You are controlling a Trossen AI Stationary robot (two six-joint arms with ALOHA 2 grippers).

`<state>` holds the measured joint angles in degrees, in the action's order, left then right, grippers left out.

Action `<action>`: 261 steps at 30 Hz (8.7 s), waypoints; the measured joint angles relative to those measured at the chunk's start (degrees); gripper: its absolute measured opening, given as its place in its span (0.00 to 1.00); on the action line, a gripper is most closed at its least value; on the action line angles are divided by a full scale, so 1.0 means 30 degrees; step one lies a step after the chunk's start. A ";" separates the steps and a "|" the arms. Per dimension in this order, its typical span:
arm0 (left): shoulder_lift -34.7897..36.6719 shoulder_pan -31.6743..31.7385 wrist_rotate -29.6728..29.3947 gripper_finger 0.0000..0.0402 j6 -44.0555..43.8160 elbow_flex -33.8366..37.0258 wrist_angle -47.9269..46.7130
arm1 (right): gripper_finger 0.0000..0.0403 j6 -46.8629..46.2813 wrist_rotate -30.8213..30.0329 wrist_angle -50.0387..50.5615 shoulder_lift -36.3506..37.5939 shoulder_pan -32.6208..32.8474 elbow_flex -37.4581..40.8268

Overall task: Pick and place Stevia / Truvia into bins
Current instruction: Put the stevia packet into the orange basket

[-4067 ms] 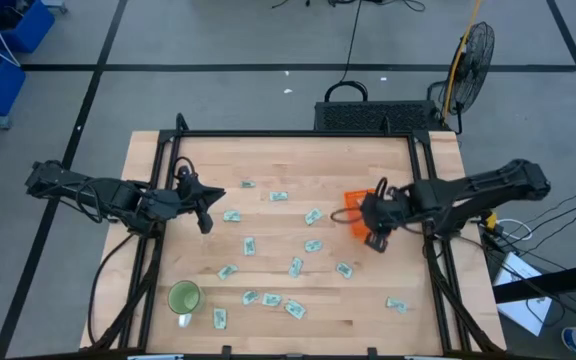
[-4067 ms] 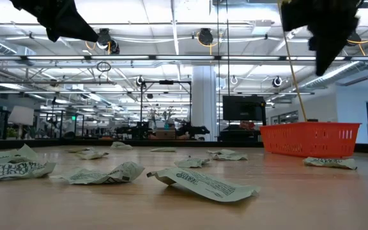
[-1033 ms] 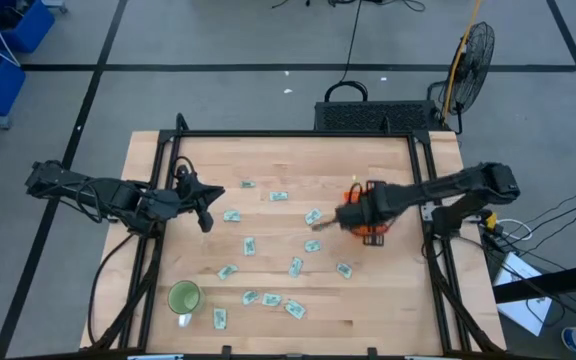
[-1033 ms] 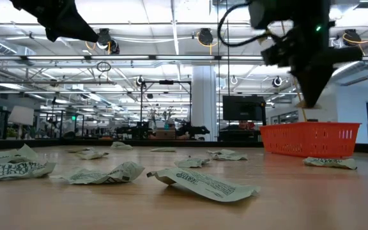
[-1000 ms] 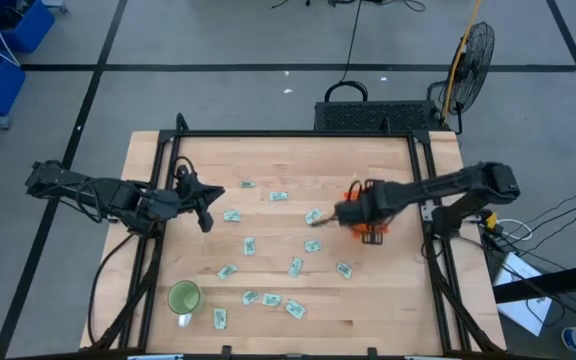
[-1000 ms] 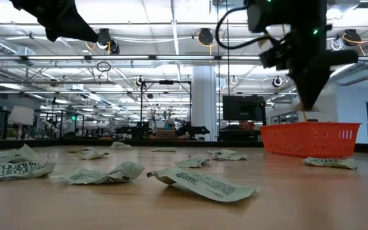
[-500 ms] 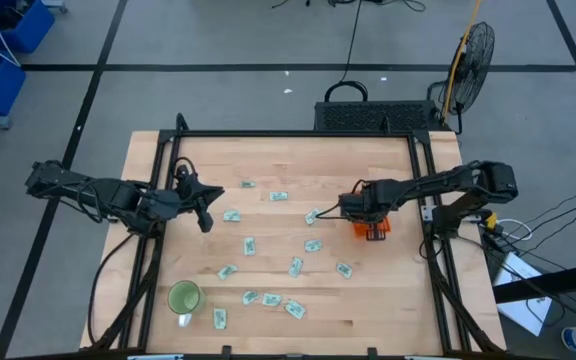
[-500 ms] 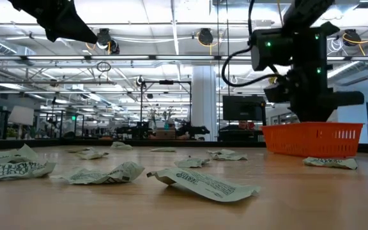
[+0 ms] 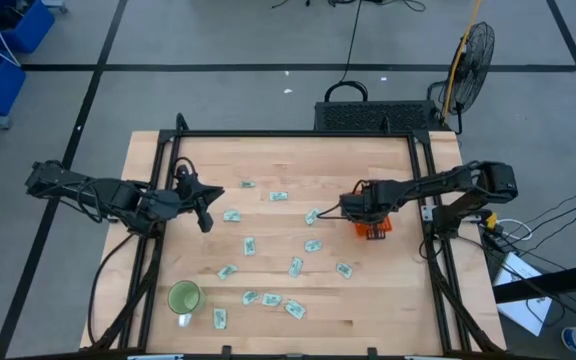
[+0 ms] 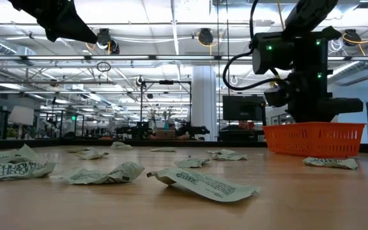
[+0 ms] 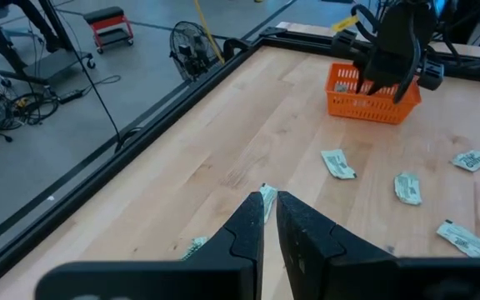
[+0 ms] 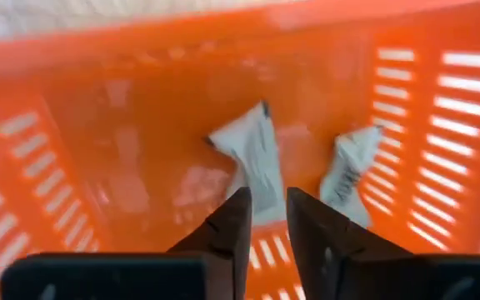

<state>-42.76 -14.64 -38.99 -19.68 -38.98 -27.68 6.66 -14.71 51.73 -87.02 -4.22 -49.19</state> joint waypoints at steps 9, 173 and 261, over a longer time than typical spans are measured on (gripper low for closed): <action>0.0000 0.0003 0.0011 0.11 -0.0023 0.0000 0.0067 | 0.19 -0.1562 0.0025 0.2694 0.0000 0.0933 -0.2926; 0.0007 0.0003 0.1854 0.11 -0.0605 0.0000 -0.1246 | 0.20 -1.0260 0.0783 -0.8957 0.9289 0.3824 0.1989; 0.0003 -0.0004 0.2510 0.11 -0.0608 0.0000 -0.0379 | 0.01 -0.6884 0.3005 0.2891 0.2455 0.2376 -0.1119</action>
<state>-42.75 -14.66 -31.46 -21.51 -38.98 -28.82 -13.99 -5.69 60.41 -79.66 2.90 -52.55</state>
